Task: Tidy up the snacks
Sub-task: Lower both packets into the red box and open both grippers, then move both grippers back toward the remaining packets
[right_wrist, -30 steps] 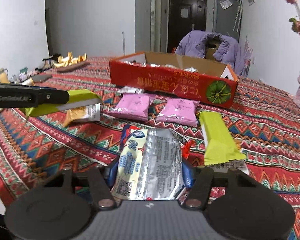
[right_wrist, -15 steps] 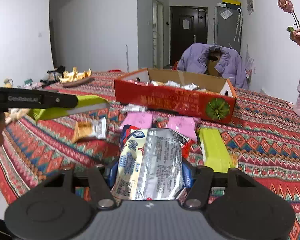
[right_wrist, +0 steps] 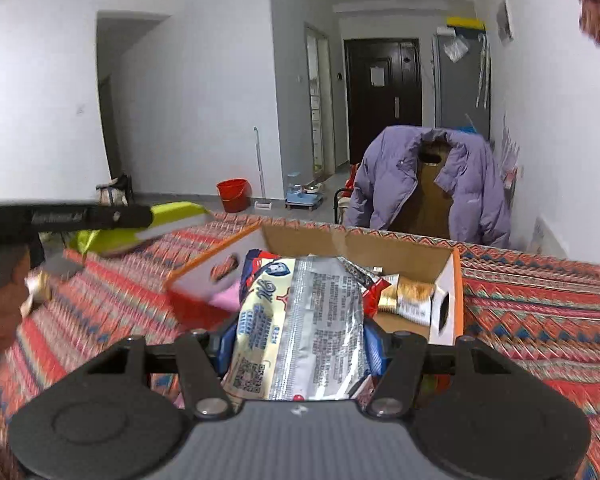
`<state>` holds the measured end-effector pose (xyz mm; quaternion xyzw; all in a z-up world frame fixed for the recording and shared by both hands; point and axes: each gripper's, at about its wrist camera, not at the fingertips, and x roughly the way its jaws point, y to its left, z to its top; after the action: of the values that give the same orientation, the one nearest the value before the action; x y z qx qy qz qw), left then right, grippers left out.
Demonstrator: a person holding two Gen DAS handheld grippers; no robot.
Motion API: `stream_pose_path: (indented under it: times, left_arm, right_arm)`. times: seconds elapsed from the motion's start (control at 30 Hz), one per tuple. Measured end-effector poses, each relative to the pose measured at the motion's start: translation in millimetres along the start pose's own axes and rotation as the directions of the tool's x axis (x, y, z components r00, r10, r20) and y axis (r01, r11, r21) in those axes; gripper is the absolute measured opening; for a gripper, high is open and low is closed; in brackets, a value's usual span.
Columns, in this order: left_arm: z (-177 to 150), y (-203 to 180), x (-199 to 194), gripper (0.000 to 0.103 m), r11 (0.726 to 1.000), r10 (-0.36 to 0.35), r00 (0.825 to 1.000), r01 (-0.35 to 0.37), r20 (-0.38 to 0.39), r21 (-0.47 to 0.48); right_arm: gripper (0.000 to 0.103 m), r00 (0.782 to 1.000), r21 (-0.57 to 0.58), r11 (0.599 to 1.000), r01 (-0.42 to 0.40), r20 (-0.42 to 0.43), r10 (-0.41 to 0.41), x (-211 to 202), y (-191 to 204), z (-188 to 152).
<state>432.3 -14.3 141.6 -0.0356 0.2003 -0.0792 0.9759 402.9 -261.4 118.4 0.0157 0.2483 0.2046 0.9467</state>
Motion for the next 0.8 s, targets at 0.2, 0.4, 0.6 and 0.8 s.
stream_pose_path:
  times: [0.2,0.4,0.6,0.8]
  left_arm:
    - [8.7,5.1,85.4,0.034,0.997,0.046,0.995,-0.051,-0.090,-0.056]
    - [-4.8,10.0,139.1,0.034,0.993,0.101,0.985,-0.107,-0.142,-0.041]
    - [-30.2,8.7,157.0,0.061,0.993,0.117,0.976,-0.119,-0.183,0.001]
    - [-22.4,11.4,124.4,0.071,0.996,0.084,0.986,-0.085,-0.142,0.003]
  right_arm:
    - [0.059,0.992,0.030,0.996,0.083,-0.102,-0.079,87.5,-49.4,32.3]
    - [0.059,0.971,0.004,0.990,0.141,-0.197,-0.138,144.2,-63.6,23.5]
    - [0.085,0.961,-0.014,0.982,0.186,-0.206,-0.185,161.7,-55.7,10.2]
    - [0.086,0.972,-0.025,0.984,0.177,-0.152,-0.178,141.0,-51.4,21.0]
